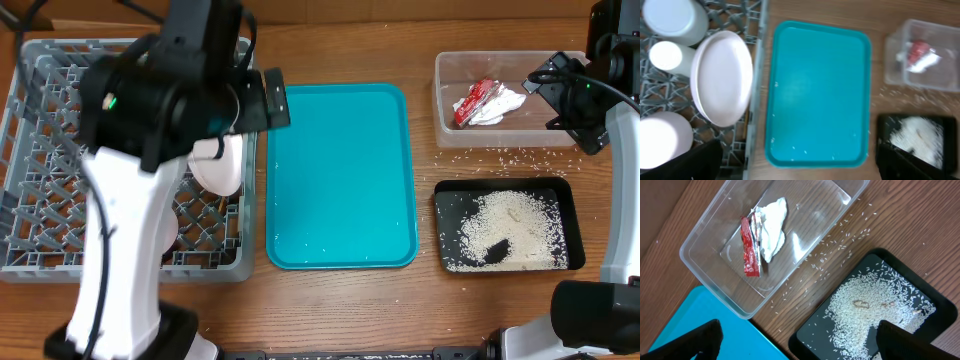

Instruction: Sort waste into correct bins and load items into the dishwasher

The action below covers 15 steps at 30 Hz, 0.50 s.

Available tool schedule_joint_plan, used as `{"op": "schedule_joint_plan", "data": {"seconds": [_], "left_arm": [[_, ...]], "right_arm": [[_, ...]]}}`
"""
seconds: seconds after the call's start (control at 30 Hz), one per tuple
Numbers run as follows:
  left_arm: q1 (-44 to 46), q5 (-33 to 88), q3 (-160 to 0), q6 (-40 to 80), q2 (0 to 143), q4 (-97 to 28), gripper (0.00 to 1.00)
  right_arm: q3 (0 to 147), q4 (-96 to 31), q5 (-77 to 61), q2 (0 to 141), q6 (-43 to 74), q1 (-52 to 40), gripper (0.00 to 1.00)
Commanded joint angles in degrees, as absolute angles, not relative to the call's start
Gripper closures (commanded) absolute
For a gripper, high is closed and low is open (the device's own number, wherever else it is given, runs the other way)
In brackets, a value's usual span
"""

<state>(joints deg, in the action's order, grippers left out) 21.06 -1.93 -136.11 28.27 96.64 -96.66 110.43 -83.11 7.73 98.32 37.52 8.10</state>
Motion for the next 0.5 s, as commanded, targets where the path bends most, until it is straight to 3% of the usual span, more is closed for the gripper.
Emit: {"op": "schedule_joint_plan", "data": {"seconds": [0.0, 0.27, 0.47], "left_arm": [[23.6, 0.7, -133.4, 26.4, 90.4, -96.8, 0.0], [29.5, 0.7, -120.4, 31.1, 78.4, -96.8, 0.0], [29.6, 0.7, -117.4, 30.9, 78.2, -96.8, 0.0]], "right_arm": [[110.5, -82.8, 8.3, 98.3, 37.9, 7.9, 0.0], [110.5, -82.8, 8.3, 98.3, 37.9, 7.9, 0.0], [110.5, -82.8, 8.3, 98.3, 37.9, 7.9, 0.0]]}}
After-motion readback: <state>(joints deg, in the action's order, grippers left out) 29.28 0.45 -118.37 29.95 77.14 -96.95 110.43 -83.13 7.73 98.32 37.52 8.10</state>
